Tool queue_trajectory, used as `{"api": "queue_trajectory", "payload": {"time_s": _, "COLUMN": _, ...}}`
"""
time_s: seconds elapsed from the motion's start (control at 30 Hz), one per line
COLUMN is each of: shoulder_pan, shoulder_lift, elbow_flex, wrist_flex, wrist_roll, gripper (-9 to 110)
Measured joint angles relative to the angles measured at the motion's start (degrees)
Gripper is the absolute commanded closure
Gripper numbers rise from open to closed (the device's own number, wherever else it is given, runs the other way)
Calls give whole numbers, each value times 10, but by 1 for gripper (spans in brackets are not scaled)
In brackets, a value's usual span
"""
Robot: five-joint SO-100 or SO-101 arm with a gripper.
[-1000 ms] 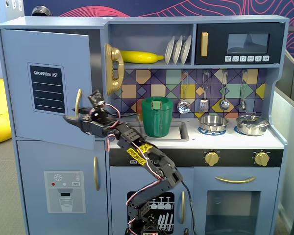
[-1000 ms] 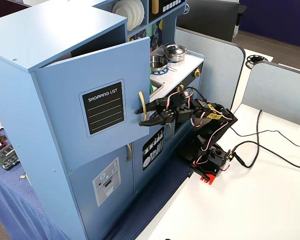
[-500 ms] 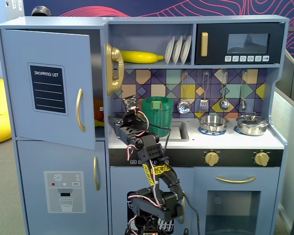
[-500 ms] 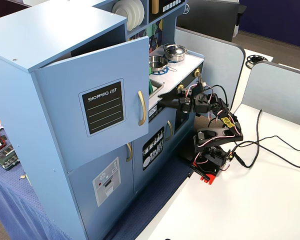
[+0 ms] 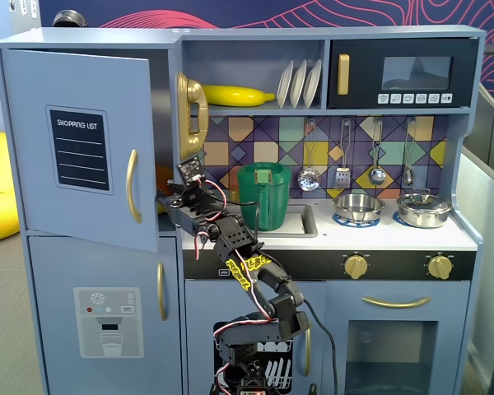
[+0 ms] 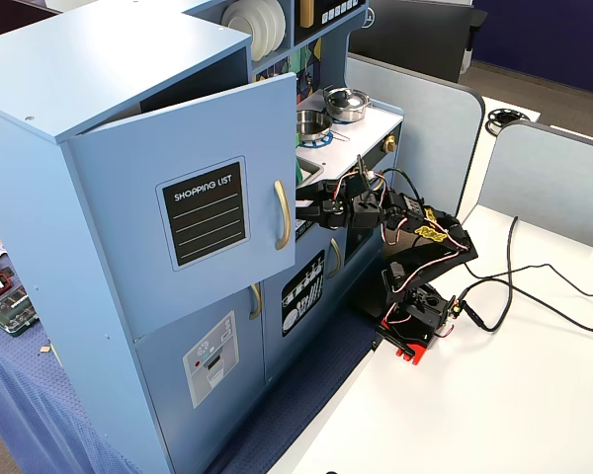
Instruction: Open the left cabinet door
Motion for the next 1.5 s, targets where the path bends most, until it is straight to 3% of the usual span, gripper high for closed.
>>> {"api": "queue_trajectory", "payload": {"time_s": 0.4, "shoulder_pan": -254, "shoulder_lift": -32, "elbow_flex": 2, "wrist_flex": -42, "wrist_roll": -26, "gripper": 101}}
{"api": "queue_trajectory", "payload": {"time_s": 0.5, "shoulder_pan": -248, "shoulder_lift": -29, "elbow_flex": 11, "wrist_flex": -42, "wrist_roll": -22, "gripper": 101}}
{"api": "queue_trajectory", "payload": {"time_s": 1.03, "shoulder_pan": 294, "shoulder_lift": 210, "elbow_flex": 294, "wrist_flex": 301, "wrist_roll": 113, "gripper": 101}}
{"api": "queue_trajectory", "payload": {"time_s": 1.27, "shoulder_pan": 417, "shoulder_lift": 293, "elbow_flex": 442, "wrist_flex": 429, "wrist_roll": 163, "gripper": 101}}
{"api": "queue_trajectory", "payload": {"time_s": 1.5, "shoulder_pan": 448, "shoulder_lift": 327, "elbow_flex": 515, "wrist_flex": 489, "wrist_roll": 230, "gripper": 101}}
